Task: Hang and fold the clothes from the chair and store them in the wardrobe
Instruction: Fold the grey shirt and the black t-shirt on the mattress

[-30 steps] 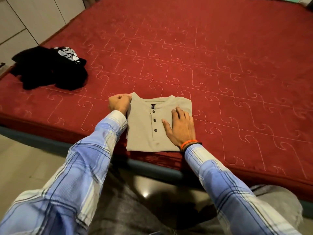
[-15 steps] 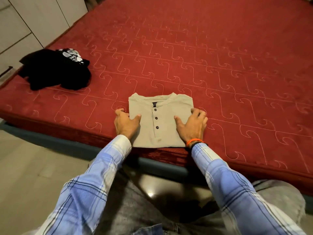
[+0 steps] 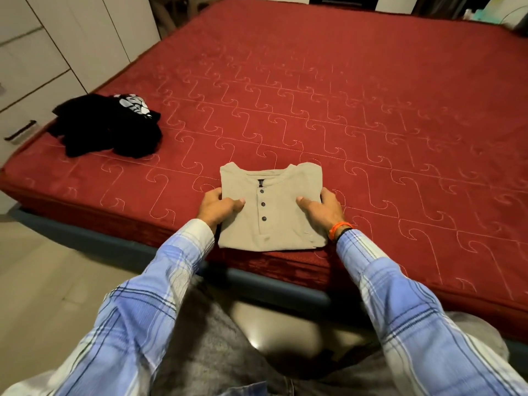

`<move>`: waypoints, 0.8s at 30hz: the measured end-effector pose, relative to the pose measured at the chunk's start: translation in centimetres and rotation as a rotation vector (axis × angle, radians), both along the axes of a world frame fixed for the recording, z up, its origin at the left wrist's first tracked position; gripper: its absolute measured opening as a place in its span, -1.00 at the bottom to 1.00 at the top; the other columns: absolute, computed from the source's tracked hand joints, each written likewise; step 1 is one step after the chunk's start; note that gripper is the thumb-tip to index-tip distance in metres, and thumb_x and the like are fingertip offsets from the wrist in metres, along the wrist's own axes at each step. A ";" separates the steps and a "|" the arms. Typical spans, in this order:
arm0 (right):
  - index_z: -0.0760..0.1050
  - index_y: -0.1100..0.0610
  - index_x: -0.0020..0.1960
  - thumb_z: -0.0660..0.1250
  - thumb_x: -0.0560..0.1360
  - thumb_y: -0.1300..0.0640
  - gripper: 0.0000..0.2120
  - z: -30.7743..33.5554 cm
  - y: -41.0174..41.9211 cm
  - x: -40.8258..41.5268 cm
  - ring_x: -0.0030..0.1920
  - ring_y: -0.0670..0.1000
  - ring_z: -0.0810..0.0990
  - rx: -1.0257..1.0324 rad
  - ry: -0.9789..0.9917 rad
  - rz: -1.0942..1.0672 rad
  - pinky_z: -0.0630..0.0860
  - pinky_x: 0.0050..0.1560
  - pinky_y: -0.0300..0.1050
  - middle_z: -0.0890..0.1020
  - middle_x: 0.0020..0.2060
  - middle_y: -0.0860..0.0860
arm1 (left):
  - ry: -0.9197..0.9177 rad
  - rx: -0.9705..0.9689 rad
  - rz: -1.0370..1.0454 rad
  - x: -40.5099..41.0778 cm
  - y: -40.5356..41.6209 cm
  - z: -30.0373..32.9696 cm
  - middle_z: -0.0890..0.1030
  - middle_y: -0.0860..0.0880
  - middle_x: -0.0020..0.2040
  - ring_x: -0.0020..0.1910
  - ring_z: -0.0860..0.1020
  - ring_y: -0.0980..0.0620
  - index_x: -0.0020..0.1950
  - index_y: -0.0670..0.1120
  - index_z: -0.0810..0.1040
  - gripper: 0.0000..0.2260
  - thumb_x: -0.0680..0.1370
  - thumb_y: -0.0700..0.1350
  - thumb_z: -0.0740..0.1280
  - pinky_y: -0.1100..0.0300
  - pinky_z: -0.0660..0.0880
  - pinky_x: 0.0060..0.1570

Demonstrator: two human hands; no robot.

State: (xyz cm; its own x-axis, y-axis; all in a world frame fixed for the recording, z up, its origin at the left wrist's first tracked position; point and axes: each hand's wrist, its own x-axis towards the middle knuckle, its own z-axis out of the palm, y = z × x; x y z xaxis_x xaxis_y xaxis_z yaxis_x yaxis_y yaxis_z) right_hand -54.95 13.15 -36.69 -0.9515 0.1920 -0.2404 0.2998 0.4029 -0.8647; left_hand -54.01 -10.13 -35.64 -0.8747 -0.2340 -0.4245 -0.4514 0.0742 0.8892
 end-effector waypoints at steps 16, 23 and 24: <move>0.54 0.01 0.14 0.39 0.46 0.16 -0.75 1.9 -2.1 -7.2 0.01 0.01 0.62 -0.023 0.211 -0.031 0.52 0.06 -0.09 0.65 -0.04 -0.11 | 0.185 0.102 0.114 -6.0 -1.2 0.3 0.66 -0.06 0.04 0.04 0.62 -0.09 0.10 -0.05 0.54 -0.66 0.50 -0.45 0.27 0.02 0.56 0.09; 0.54 -0.02 0.05 0.41 0.44 0.15 -0.80 2.4 -4.7 -17.1 0.00 0.03 0.63 -0.029 0.191 -0.005 0.53 0.08 -0.08 0.64 -0.11 -0.13 | 0.174 0.132 0.131 -15.5 -3.6 0.9 0.66 -0.12 0.06 -0.07 0.61 -0.06 0.22 -0.15 0.53 -0.64 0.50 -0.45 0.26 0.13 0.56 -0.10; 0.55 0.00 0.06 0.40 0.45 0.17 -0.80 2.7 -5.1 -18.6 -0.01 0.02 0.63 -0.022 0.194 -0.006 0.51 0.05 -0.12 0.63 -0.12 -0.13 | 0.177 0.135 0.133 -16.9 -3.9 1.1 0.66 -0.12 0.06 -0.08 0.61 -0.05 0.23 -0.15 0.53 -0.63 0.50 -0.45 0.26 0.15 0.56 -0.12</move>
